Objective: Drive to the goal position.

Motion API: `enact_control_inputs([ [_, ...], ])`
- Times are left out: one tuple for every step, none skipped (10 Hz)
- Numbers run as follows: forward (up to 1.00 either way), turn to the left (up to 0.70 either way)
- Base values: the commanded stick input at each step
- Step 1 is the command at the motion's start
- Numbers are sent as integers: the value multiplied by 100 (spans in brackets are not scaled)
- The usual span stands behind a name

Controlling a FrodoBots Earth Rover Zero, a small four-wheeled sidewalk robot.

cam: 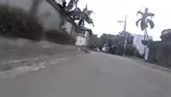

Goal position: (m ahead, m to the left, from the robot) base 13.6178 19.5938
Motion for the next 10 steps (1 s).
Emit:
enact_control_inputs([
  [100, -40],
  [100, -35],
  [100, -3],
  [100, 0],
  [100, 0],
  [100, 0],
  [100, 0],
  [100, 0],
  [100, 0],
  [100, 0],
])
